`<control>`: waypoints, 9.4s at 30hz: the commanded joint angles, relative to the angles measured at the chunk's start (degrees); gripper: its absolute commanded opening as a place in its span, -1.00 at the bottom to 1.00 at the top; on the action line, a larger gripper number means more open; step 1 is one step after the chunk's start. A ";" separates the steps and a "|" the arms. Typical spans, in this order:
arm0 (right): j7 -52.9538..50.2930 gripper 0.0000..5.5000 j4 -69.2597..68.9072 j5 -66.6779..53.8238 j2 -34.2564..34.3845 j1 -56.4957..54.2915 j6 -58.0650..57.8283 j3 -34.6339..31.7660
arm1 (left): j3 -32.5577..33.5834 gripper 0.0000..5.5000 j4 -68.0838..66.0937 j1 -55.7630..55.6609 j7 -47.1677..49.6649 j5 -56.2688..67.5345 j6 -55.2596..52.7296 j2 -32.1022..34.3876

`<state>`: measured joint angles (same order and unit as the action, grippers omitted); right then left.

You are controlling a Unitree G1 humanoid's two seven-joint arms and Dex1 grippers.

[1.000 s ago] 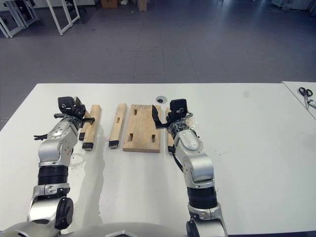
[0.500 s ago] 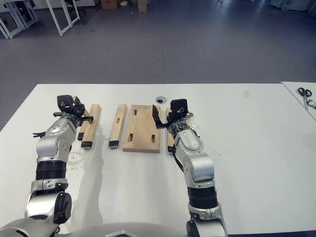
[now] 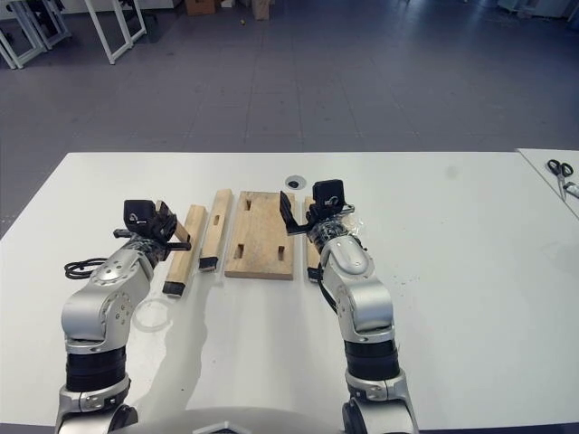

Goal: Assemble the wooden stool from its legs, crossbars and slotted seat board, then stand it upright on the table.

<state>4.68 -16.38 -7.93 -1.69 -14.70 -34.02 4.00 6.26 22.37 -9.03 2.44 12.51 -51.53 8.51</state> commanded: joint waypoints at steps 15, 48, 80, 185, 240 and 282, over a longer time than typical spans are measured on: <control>0.08 0.76 -0.14 0.11 0.04 -0.58 -0.16 0.06 | 2.12 -0.84 0.30 -7.26 2.29 -2.06 -5.58 -1.12; -0.59 0.77 0.62 0.06 1.62 -0.72 0.57 -0.51 | 4.30 -0.29 -24.54 -18.20 -2.74 -2.70 19.36 -0.42; -0.15 0.96 -5.59 0.11 -0.24 2.84 -5.16 -0.79 | -7.81 0.34 -3.96 22.92 -6.14 -6.77 9.15 3.67; 26.88 -0.26 24.38 -49.64 -27.13 -22.16 -21.44 -11.83 | -45.90 0.26 1.57 -3.10 -63.48 -24.89 38.58 56.24; 42.89 -0.26 34.24 6.69 -33.11 -13.14 0.65 37.56 | -30.24 0.26 7.70 0.19 -59.76 -31.19 23.81 37.54; 60.55 -0.26 35.12 -7.64 -26.03 -29.46 3.37 14.33 | -21.20 0.26 19.74 -11.94 -57.82 -2.71 -0.47 30.35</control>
<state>64.74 18.05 -16.46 -27.52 -42.36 -30.87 18.94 -14.43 42.55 -21.53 -56.54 9.08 -52.27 37.80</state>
